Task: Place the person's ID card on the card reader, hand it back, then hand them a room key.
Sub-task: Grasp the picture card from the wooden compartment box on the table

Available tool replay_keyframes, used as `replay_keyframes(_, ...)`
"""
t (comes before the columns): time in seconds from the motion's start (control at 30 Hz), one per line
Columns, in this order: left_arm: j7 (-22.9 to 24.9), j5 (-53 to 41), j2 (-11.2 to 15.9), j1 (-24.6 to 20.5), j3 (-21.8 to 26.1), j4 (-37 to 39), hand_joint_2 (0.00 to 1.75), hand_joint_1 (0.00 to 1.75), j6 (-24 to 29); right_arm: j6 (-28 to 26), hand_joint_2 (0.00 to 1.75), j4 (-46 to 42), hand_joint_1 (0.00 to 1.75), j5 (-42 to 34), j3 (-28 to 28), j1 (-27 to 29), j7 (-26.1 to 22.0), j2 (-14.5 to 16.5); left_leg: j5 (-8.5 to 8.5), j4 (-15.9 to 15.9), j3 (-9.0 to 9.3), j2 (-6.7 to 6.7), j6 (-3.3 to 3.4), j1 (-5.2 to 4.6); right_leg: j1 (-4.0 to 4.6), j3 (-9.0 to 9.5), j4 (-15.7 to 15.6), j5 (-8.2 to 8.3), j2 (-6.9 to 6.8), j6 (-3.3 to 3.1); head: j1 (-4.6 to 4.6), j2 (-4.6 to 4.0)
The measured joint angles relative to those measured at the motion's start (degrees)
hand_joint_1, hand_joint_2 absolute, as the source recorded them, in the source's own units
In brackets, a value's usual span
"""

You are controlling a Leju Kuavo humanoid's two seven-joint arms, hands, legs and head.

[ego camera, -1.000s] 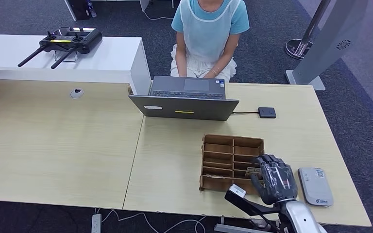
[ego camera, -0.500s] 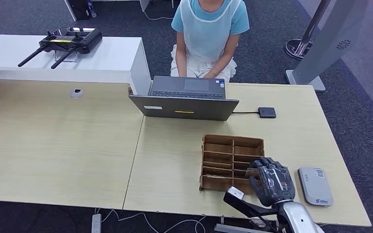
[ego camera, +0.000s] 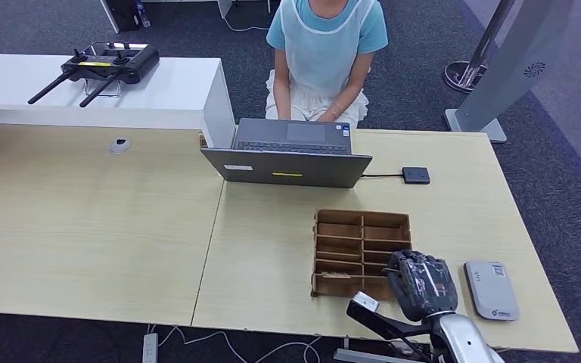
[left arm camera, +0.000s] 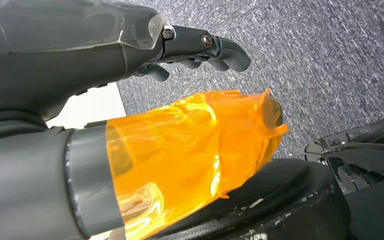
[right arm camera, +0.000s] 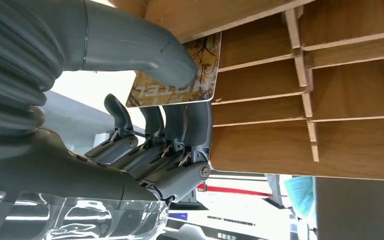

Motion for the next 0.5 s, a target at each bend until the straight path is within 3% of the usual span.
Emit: replay_keyframes(0.5,-0.16,-0.03,0.0,0.03,0.0,0.0,0.0,0.0,0.46,-0.6,1.75,-1.75,1.46,-3.06,-1.14,0.47,-1.27,0.0,0.04,0.01,0.01,0.0,0.06,0.0,0.0,0.01,0.0,0.02,-0.01,0.0,-0.01,0.01)
